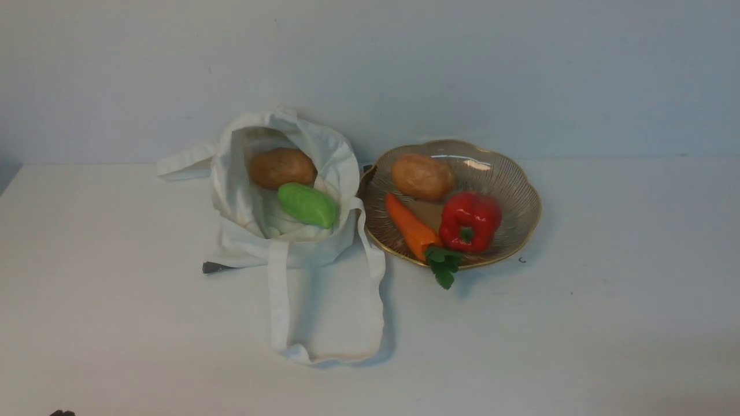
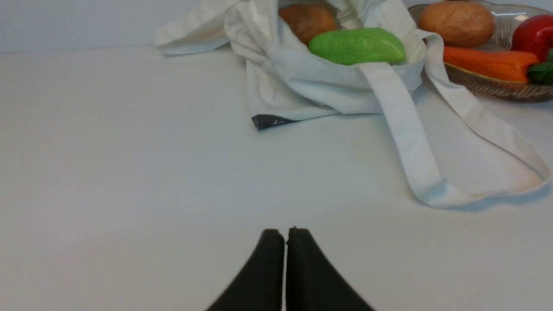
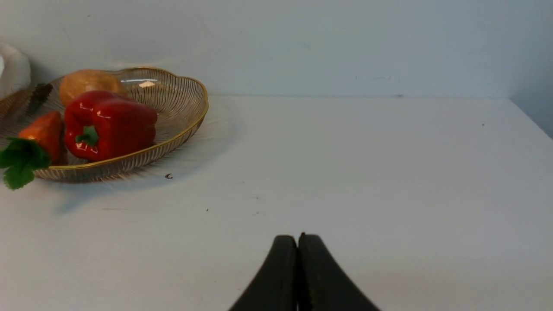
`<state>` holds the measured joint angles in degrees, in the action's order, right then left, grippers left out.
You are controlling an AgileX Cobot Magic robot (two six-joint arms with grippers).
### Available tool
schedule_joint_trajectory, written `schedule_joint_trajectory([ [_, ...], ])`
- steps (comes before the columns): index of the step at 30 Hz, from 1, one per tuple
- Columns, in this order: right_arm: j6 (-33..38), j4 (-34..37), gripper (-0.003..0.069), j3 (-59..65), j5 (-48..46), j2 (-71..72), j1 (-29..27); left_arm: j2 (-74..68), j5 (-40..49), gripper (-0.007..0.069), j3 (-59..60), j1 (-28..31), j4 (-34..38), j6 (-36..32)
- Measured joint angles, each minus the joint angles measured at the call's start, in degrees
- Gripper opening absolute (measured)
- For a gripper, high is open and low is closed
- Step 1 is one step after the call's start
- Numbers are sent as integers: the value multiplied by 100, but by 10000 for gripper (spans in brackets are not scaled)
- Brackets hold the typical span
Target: Take vegetables from cloth bag on white table place on plate.
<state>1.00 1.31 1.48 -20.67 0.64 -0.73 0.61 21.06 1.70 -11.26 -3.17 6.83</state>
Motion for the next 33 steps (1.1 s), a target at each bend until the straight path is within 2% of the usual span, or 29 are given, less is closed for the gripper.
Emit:
schedule_joint_trajectory([
  [17,0,0,-15,0,0,0,0,0,23,-5,0,192,16,-6],
  [25,116,0,-15,0,0,0,0,0,30,-5,0,835,16,-6],
  [33,81,0,-15,0,0,0,0,0,32,-5,0,908,16,-6],
])
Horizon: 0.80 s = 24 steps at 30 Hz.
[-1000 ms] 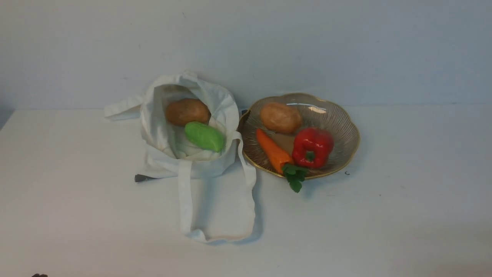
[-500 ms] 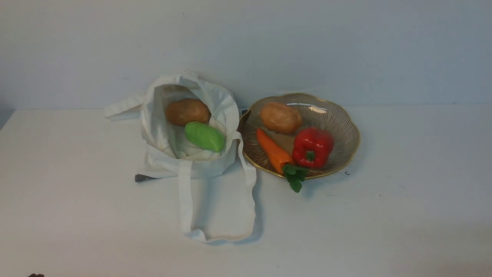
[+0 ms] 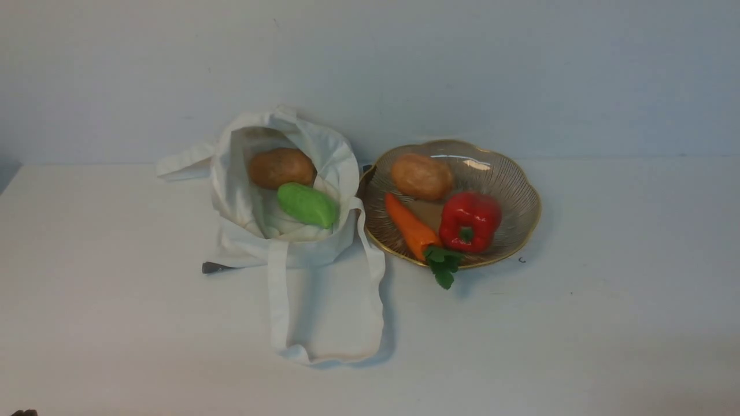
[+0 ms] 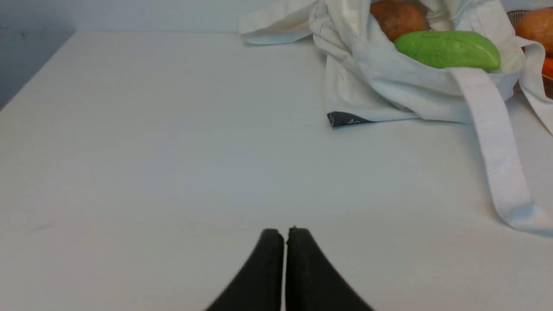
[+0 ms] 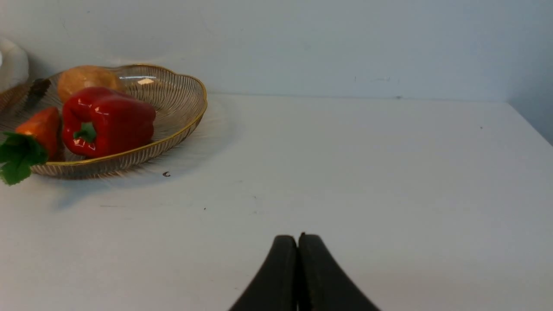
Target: Take vegetables from cloth bag on white table place on plate.
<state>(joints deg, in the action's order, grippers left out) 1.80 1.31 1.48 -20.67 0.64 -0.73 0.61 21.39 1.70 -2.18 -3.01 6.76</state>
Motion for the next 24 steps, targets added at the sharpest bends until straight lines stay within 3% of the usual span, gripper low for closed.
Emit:
schedule_joint_trajectory([
  [24,-16,0,-15,0,0,0,0,0,0,-5,0,-128,0,0],
])
